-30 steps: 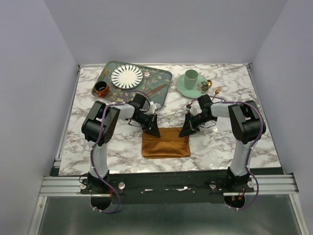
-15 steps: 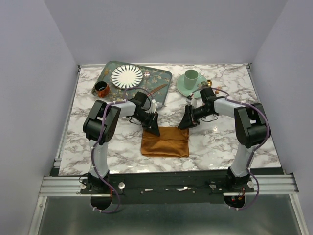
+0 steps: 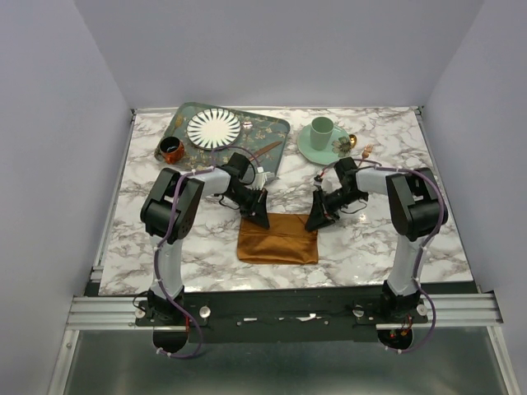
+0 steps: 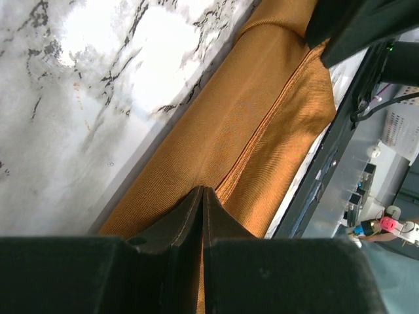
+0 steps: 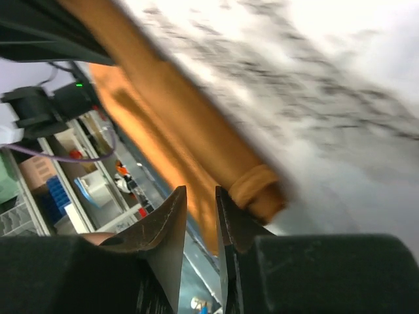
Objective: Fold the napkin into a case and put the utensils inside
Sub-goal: Smooth out the 2/3-rectangle-folded napkin at the center of the board, then pick up the 2/3-rectangle-folded napkin from the center of the board.
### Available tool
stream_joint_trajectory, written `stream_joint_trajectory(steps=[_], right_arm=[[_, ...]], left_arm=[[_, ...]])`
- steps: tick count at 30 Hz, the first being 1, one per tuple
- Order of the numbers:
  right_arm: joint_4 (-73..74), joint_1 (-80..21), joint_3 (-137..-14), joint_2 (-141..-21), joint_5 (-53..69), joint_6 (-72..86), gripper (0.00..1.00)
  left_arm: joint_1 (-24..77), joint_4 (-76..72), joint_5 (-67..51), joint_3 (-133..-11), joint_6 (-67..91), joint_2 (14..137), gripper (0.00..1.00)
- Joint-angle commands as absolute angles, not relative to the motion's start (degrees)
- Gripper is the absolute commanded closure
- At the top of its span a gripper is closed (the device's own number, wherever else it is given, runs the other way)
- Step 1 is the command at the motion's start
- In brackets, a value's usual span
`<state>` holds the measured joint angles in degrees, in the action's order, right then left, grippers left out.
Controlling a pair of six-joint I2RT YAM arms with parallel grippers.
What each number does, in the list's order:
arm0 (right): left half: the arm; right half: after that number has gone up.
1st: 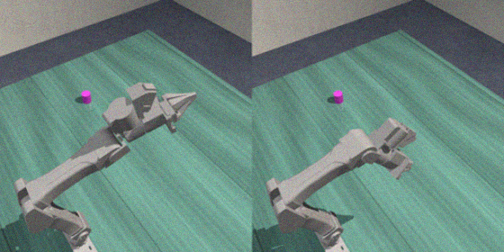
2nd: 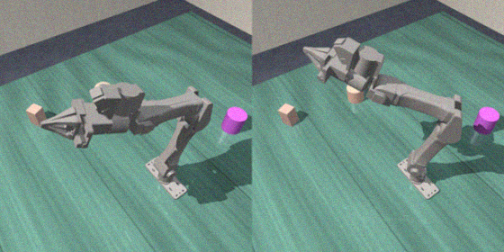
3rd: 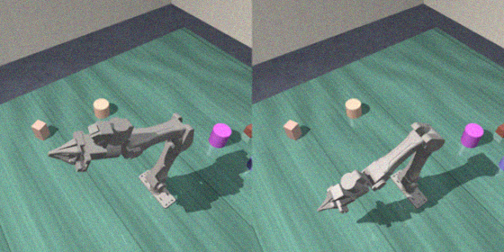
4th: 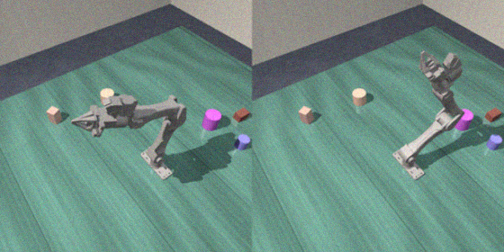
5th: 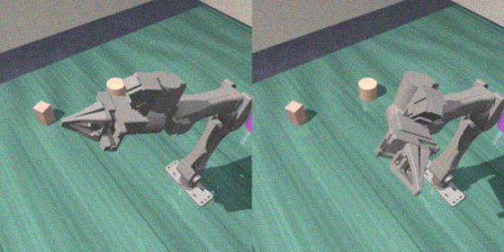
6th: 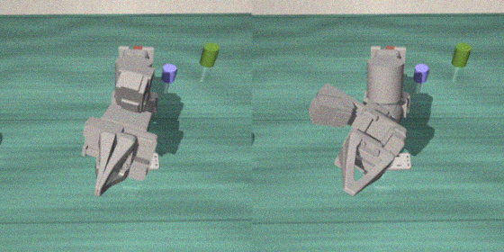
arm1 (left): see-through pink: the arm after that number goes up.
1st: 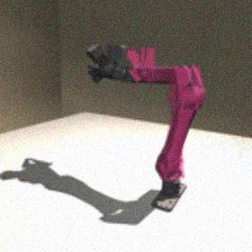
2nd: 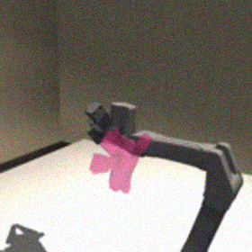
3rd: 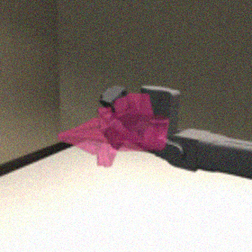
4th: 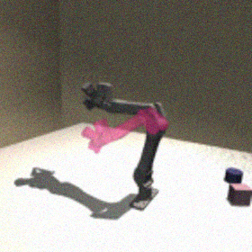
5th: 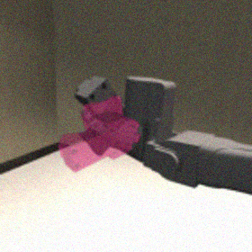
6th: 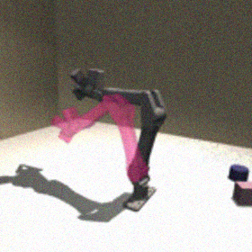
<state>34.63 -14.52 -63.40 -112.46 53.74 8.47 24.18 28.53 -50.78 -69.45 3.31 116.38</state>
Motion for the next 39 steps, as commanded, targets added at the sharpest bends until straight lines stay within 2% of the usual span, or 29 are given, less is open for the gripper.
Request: stream_joint_trajectory(steps=[1,3,6,7,11,15,19,23,28,39], right_arm=[[39.4,-13.9,-64.0,-116.4,45.9,4.1,0.69],[39.6,-13.9,-64.7,-117.7,44.7,4.1,0.7],[40.2,-13.9,-65.0,-118.1,43.8,3.7,0.71],[40.3,-13.9,-65.0,-118.2,43.3,3.7,0.71],[40.2,-13.9,-65.0,-118.6,43.1,3.8,0.73],[40.0,-13.9,-65.2,-118.7,42.7,3.8,0.73],[39.8,-13.9,-65.1,-118.8,42.8,3.9,0.73],[39.6,-13.9,-64.9,-118.7,42.9,3.6,0.74],[39.6,-13.9,-64.8,-118.5,42.8,3.5,0.74],[39.9,-13.9,-65.3,-118.7,42.4,2.8,0.74]], left_arm=[[23.7,31.1,-41.4,-70.4,-2.5,119.2,0.82],[23.7,31.7,-41.2,-71.0,-4.5,118.8,0.78],[23.5,31.5,-43.1,-70.1,-8.2,115.1,0.65],[23.6,29.6,-43.7,-69.3,-9.0,110.7,0.57],[25.4,23.5,-39.0,-62.4,-16.2,97.0,0.48],[31.3,21.2,-28.1,-53.3,-26.5,86.8,0.48],[40.9,12.5,-17.2,-43.0,-33.4,77.5,0.49],[48.9,8.4,-10.2,-38.1,-35.5,75.8,0.5],[58.2,3.5,-5.8,-33.7,-38.0,75.8,0.5],[64.9,3.4,-3.8,-31.9,-39.5,77.9,0.51]])
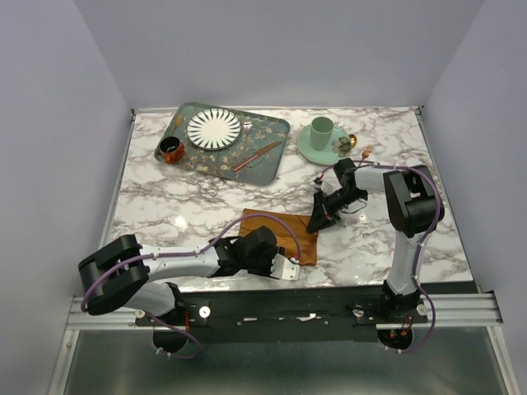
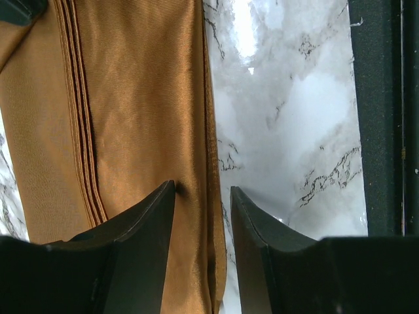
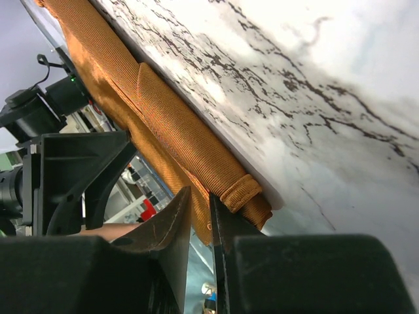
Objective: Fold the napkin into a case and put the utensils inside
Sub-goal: Pick up the 2/3-rectangle-folded napkin from the center of the board, then fold the 2/3-rectangle-folded napkin at the center of the board.
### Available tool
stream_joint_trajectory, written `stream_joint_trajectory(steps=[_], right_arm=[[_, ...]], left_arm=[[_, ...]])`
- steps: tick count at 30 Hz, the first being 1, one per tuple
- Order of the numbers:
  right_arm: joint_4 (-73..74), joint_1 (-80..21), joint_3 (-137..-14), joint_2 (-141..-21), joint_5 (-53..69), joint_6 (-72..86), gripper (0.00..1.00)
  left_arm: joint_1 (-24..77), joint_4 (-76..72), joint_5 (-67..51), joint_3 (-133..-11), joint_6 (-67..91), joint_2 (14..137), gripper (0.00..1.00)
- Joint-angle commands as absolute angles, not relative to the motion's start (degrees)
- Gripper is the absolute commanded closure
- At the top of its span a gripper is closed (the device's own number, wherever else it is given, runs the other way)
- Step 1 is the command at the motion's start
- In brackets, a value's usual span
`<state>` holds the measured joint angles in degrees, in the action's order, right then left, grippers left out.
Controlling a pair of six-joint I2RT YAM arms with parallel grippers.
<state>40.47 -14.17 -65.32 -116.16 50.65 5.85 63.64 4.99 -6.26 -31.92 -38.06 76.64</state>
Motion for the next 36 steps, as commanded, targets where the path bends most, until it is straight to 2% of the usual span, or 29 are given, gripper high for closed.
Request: stream_joint_trajectory(steps=[1,6,9,13,14,24,30,36], right_arm=[[39.9,-13.9,-65.3,-118.7,42.5,2.7,0.74],[40.2,-13.8,-65.5,-118.7,42.5,2.3,0.75],[40.5,-13.9,-65.6,-118.7,42.4,1.8,0.75],[40.7,-13.9,-65.5,-118.7,42.4,1.3,0.75],[40.7,-13.9,-65.6,-118.7,42.4,1.2,0.75],[41.1,-13.9,-66.3,-118.5,42.5,0.5,0.75],[41.4,-13.9,-66.9,-118.8,42.7,0.5,0.76],[42.2,-13.9,-68.3,-119.5,42.1,-1.6,0.76]], left_arm=[[65.0,4.0,-3.7,-32.3,-39.6,78.9,0.55],[65.0,7.2,-4.1,-34.5,-41.5,82.0,0.64],[64.9,9.0,-5.0,-35.6,-41.1,82.3,0.76],[63.9,12.4,-8.1,-38.3,-39.8,81.7,0.98],[62.9,13.3,-8.8,-39.1,-39.2,82.0,1.0],[52.6,29.9,-28.1,-56.3,-38.0,89.1,1.0],[44.3,42.4,-39.8,-69.4,-39.5,98.6,1.0],[38.2,49.9,-45.6,-79.6,-38.4,107.4,1.0]])
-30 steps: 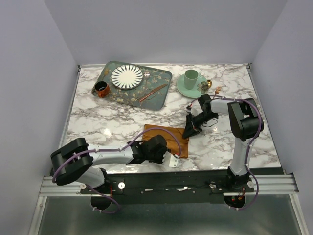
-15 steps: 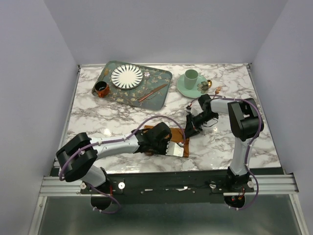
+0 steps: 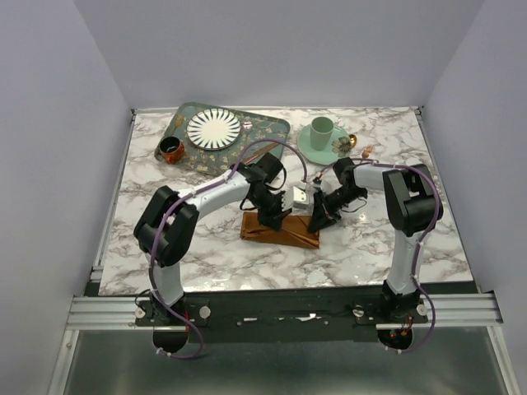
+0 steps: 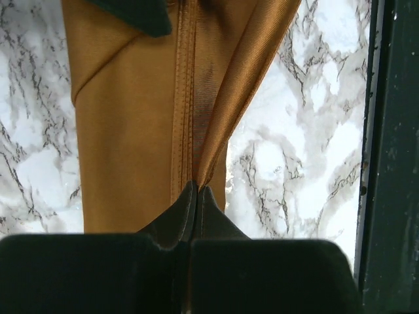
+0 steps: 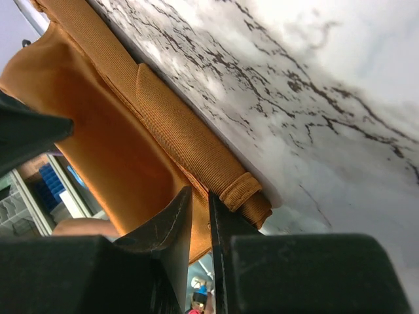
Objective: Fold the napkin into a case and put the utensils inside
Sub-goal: Fold the 2/3-rectangle-folded napkin at the center of the board.
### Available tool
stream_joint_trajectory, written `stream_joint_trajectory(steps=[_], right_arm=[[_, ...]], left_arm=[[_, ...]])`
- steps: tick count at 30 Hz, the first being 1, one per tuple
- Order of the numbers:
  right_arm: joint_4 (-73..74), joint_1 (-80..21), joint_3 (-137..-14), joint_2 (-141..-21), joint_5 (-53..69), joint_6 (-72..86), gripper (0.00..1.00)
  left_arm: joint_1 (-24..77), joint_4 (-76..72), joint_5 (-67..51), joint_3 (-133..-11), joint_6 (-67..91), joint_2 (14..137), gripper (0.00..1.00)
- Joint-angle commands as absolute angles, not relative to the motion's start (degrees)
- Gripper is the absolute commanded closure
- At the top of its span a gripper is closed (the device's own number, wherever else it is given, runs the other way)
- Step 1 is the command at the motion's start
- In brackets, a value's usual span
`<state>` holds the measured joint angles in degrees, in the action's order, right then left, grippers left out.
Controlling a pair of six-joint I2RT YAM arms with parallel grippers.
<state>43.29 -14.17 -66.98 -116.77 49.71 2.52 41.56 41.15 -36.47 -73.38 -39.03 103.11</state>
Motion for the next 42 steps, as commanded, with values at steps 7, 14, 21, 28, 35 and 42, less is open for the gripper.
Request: stream_joint_trajectory(steps=[7,14,21,28,35,42], right_arm=[[43.2,-13.9,-69.7,-120.4,42.5,-2.2,0.76],[44.1,-14.0,-70.9,-121.2,42.2,-3.3,0.76],[45.7,-15.6,-72.2,-121.9,43.0,-6.3,0.76],[47.1,-19.0,-72.3,-121.9,43.4,-10.3,0.76],[48.0,-20.7,-70.4,-120.9,43.3,-12.9,0.76],[49.4,-20.7,-72.2,-121.2,41.7,-15.4,0.76]], left_arm=[[34.5,51.6,-47.0,-84.4,-36.2,113.9,1.0],[33.2,51.1,-47.3,-87.3,-33.8,118.2,1.0],[33.2,51.6,-48.8,-86.2,-32.9,117.7,1.0],[33.2,51.2,-52.7,-79.0,-30.1,113.1,1.0],[33.2,49.0,-54.6,-75.4,-26.0,109.2,1.0],[31.7,48.8,-53.1,-79.9,-25.0,112.7,1.0]])
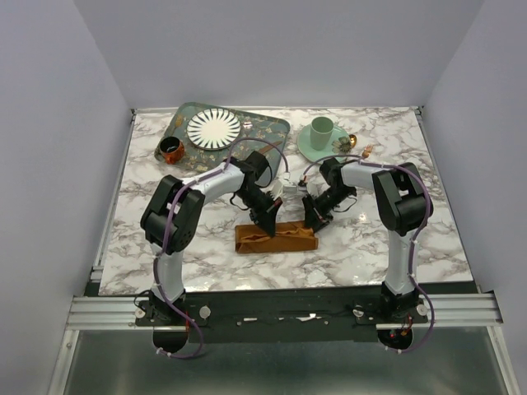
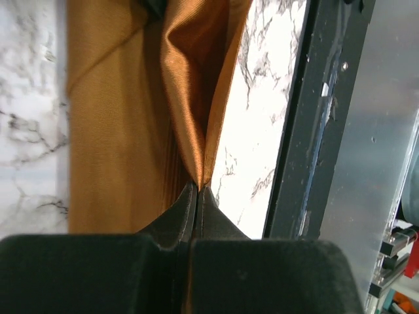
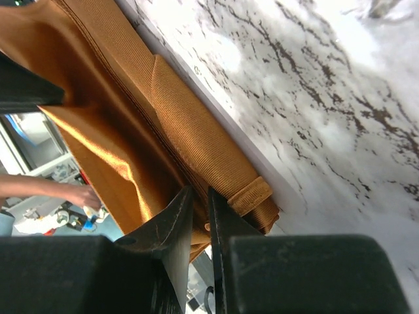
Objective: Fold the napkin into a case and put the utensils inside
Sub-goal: Fold the 2/3-rectangle-folded napkin at the center of the board.
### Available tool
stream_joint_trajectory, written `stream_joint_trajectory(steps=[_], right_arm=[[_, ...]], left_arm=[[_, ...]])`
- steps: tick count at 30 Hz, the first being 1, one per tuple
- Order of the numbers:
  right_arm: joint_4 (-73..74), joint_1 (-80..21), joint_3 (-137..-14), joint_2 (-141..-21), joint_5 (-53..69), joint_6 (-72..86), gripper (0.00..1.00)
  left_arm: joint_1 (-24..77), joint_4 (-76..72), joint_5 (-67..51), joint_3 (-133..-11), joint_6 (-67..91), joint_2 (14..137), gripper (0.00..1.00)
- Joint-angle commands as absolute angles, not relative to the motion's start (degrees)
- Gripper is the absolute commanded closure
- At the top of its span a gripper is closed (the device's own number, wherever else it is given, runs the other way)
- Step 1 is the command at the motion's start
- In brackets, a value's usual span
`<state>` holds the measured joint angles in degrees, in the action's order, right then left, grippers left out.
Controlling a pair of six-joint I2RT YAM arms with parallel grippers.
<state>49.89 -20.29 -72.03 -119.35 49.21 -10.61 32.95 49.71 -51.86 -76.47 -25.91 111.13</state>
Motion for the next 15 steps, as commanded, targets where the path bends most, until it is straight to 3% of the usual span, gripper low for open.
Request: stream_joint_trajectory(steps=[1,15], right_arm=[[49.7,-20.7,-72.4,-121.1,41.7,-15.6,0.76],[50.9,-20.7,-75.4,-121.6,41.4,-16.2,0.76]], left_arm=[[31.6,49.2,-52.7,-81.0,-25.4,114.1,1.0],[29.1,49.0,-50.6,-83.6,-27.1,121.5,1.0]])
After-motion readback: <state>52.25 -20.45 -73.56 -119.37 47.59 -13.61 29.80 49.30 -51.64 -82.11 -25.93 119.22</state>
